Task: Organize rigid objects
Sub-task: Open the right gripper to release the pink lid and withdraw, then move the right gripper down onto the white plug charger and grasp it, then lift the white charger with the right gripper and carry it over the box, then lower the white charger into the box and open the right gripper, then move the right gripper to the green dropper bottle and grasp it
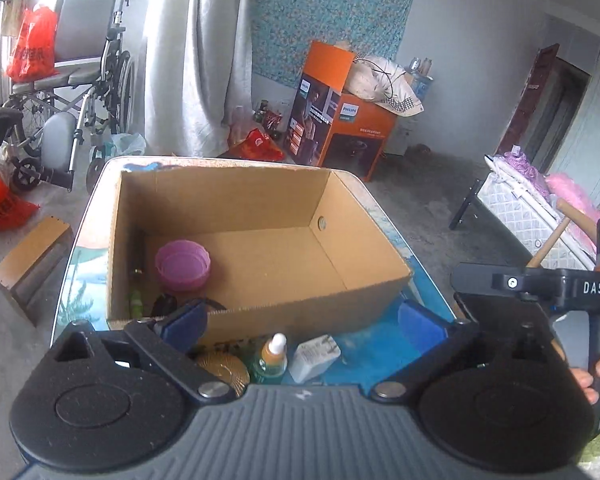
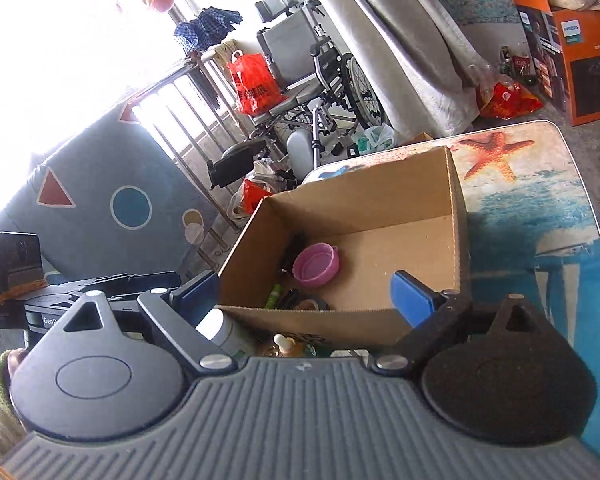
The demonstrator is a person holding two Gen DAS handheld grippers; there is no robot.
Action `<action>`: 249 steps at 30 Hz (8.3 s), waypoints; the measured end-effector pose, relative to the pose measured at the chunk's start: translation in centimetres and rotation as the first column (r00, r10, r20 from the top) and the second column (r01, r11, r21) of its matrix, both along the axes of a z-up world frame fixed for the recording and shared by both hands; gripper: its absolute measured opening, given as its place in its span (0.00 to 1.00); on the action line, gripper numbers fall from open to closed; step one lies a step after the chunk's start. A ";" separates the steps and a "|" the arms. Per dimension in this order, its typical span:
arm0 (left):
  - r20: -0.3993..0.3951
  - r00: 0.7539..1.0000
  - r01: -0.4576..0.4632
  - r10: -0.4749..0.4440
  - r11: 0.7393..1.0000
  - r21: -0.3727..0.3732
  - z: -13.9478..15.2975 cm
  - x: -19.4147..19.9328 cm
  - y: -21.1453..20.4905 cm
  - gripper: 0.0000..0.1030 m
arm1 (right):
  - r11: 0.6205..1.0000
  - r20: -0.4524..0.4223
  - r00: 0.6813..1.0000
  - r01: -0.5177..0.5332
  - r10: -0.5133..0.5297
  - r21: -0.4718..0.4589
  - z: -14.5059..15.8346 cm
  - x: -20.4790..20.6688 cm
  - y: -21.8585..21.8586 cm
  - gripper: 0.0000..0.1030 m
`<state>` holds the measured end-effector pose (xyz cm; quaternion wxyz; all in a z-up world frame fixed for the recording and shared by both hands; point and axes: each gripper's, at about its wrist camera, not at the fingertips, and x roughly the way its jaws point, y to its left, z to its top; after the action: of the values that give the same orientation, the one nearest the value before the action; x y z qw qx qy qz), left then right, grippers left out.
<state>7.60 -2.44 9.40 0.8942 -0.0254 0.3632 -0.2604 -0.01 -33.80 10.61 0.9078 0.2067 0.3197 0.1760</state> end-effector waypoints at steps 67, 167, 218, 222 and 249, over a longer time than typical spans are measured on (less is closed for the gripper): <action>0.130 0.987 0.054 -0.092 0.961 0.270 -11.6 -4.6 -7.1 0.80 | 0.988 0.026 0.991 0.136 -0.134 -0.074 -11.5 -1.7 3.4 0.91; 0.249 0.957 0.088 -0.150 0.966 0.242 -7.0 -4.4 -11.4 0.45 | 0.983 0.001 0.993 0.116 -0.117 0.142 -9.5 -0.3 1.0 0.36; -0.306 0.933 -0.120 0.192 0.963 0.239 -10.6 25.7 -6.6 0.60 | 0.989 -0.376 0.918 -0.089 0.127 0.115 -14.3 34.4 7.2 0.38; -0.270 0.938 -0.145 0.216 0.955 0.260 -9.3 25.0 -6.6 0.78 | 0.989 -0.350 0.928 -0.089 0.126 0.118 -13.1 34.0 7.0 0.39; 0.102 0.995 -0.010 0.004 0.998 0.062 -2.1 -1.6 -1.7 0.97 | 0.991 0.048 0.991 -0.126 0.124 0.051 -1.9 2.8 2.4 0.54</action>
<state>6.05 -4.14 7.28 0.9128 0.0146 0.3251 -0.2468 2.82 -31.36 8.69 0.8960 0.2066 0.3067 0.2457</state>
